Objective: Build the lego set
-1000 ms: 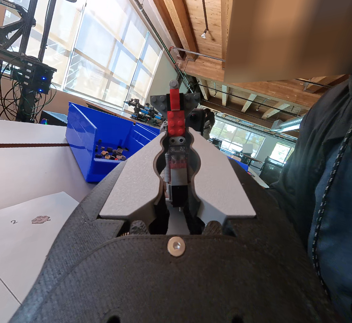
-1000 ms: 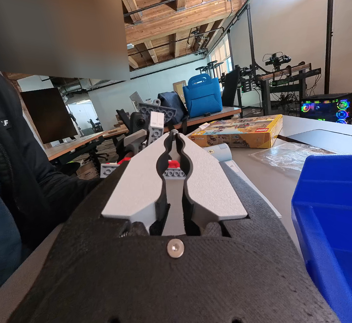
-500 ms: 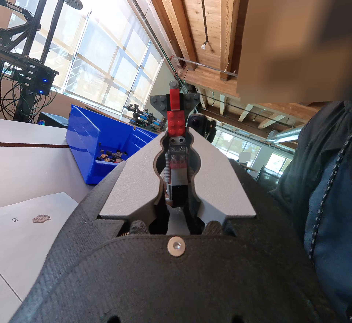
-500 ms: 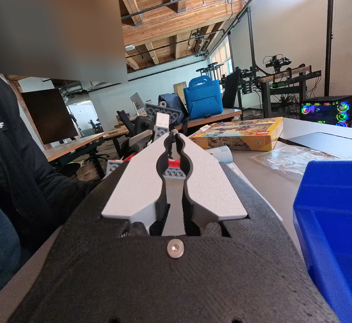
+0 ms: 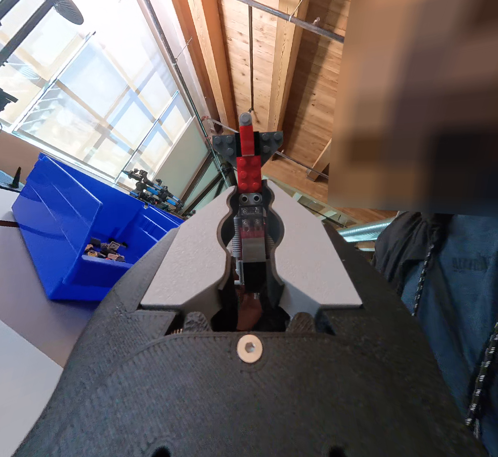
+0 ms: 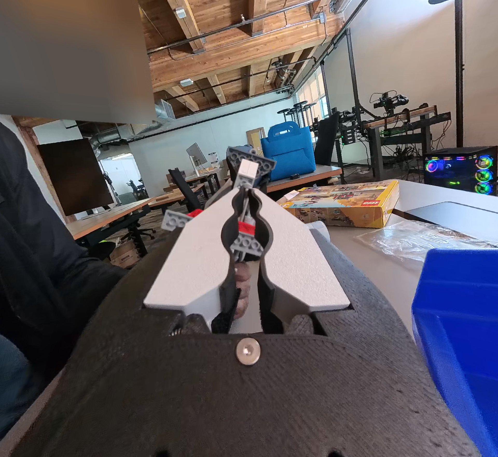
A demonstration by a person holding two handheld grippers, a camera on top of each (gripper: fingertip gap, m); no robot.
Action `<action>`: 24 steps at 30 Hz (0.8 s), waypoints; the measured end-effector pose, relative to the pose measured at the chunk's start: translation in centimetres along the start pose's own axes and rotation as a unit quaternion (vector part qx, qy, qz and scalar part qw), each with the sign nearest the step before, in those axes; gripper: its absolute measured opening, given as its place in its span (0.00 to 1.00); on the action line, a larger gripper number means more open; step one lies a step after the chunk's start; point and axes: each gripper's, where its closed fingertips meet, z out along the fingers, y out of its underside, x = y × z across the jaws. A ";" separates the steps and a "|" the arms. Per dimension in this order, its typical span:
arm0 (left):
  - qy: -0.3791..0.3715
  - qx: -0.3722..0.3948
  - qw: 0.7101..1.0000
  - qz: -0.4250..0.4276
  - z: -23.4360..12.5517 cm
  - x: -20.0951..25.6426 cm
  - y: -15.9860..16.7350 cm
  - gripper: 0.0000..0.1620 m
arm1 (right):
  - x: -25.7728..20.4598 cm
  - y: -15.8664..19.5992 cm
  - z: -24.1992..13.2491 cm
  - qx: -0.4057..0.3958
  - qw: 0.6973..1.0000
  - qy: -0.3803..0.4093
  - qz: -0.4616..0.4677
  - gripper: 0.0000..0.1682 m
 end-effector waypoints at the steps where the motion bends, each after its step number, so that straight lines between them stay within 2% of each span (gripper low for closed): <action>1: 0.000 -0.004 1.000 0.003 0.2 0.0 0.2 0.10 | 0.0 -0.1 -0.1 0.001 1.000 0.000 0.002 0.01; 13: 0.017 -0.063 0.997 0.045 2.2 -0.5 1.4 0.10 | 0.4 -0.1 -0.4 -0.012 1.000 -0.006 0.018 0.01; 24: 0.024 -0.063 0.997 0.028 1.4 -0.6 1.6 0.10 | 1.1 0.1 -1.1 -0.035 0.999 0.001 0.014 0.01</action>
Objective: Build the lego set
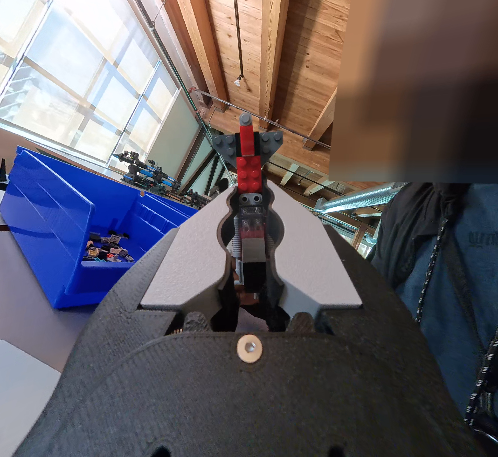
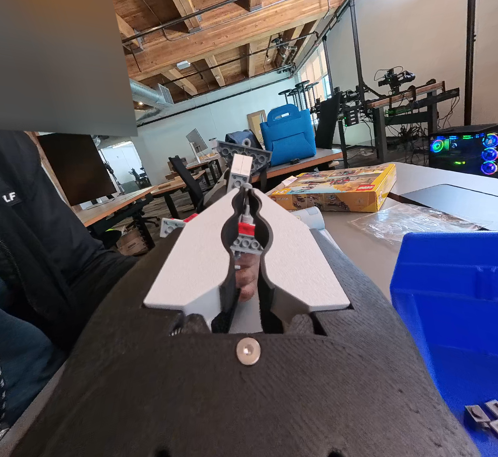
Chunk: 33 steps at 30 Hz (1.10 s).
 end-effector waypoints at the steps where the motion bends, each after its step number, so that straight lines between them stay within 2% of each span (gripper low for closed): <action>1: 0.000 -0.001 1.000 0.000 0.0 0.0 0.1 0.10 | 0.0 0.1 0.0 -0.001 1.000 -0.001 0.001 0.01; 8: 0.007 -0.020 1.000 0.016 0.4 0.8 0.7 0.10 | -0.2 0.4 0.0 -0.011 1.000 -0.010 0.003 0.01; 33: 0.001 0.004 1.000 0.016 -1.0 0.4 -1.2 0.10 | 0.5 1.8 0.5 -0.028 0.999 -0.012 0.015 0.01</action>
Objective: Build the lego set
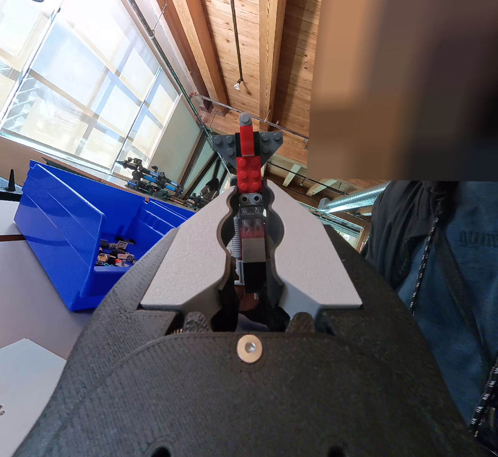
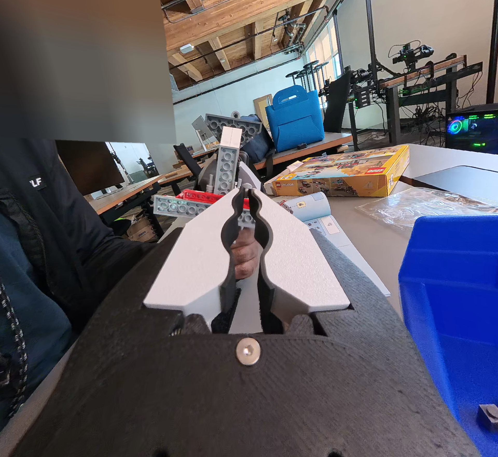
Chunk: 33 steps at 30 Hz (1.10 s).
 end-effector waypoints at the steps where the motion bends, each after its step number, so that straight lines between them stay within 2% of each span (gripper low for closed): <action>1: 0.000 0.000 1.000 0.000 0.0 0.0 0.0 0.10 | 0.0 0.0 0.0 0.000 1.000 0.000 0.000 0.01; 26: -0.006 0.012 1.000 -0.017 -0.3 -0.4 -0.3 0.10 | 0.0 0.1 0.1 -0.001 1.000 0.004 -0.005 0.01; 33: -0.053 0.000 0.998 -0.045 -1.1 -0.1 0.5 0.10 | -0.2 -0.3 -0.3 -0.001 1.000 0.015 -0.019 0.01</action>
